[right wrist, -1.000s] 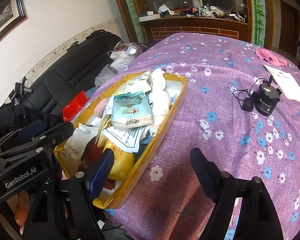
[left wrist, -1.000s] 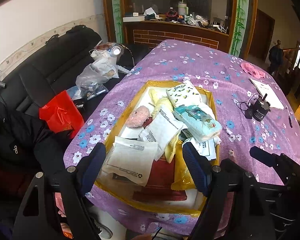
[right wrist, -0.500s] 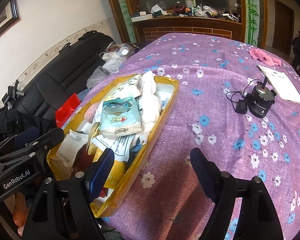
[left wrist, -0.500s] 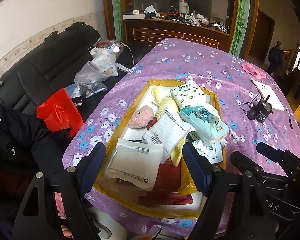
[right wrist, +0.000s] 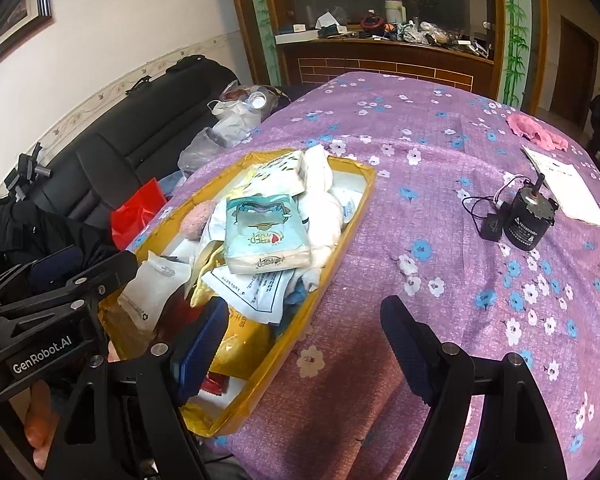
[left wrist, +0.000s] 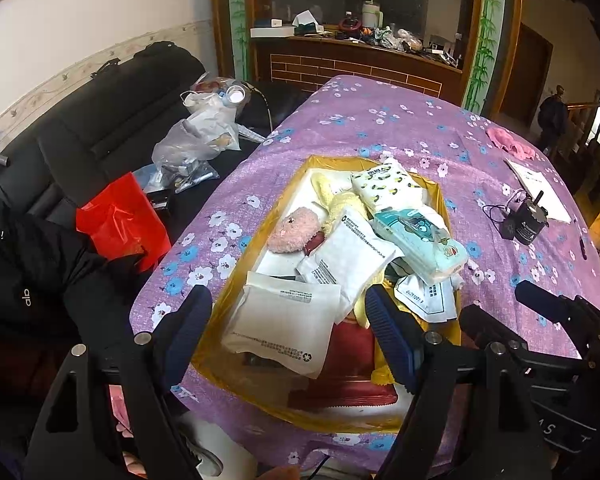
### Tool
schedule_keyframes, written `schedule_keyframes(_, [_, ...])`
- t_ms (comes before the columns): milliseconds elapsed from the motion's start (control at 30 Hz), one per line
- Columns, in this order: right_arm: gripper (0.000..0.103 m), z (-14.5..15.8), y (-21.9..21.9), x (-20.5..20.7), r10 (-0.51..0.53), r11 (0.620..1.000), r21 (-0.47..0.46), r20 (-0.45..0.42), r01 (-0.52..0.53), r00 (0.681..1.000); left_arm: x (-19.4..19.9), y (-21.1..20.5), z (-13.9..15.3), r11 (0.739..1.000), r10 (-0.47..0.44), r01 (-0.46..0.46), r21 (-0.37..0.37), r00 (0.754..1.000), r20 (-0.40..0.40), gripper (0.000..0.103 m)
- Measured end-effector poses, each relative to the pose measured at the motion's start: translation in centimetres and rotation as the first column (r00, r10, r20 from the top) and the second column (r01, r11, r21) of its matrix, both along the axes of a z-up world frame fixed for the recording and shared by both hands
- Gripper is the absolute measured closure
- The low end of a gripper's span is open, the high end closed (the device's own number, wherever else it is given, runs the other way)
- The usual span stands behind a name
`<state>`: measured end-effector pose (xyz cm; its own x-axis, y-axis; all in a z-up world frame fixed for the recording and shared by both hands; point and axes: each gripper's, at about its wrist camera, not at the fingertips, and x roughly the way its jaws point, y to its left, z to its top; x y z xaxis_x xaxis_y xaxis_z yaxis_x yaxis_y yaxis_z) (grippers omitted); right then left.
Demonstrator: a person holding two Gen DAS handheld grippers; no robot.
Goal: Organize soft objects
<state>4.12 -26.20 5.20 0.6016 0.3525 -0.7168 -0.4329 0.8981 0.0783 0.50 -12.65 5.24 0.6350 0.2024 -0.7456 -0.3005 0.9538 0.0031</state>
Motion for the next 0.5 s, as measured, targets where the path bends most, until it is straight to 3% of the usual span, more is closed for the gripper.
schedule_keyframes(500, [0.024, -0.21, 0.11, 0.07, -0.001, 1.000, 0.007, -0.012, 0.001, 1.000, -0.02, -0.57, -0.24, 1.000, -0.003, 0.002, 0.024, 1.000, 0.007, 0.024])
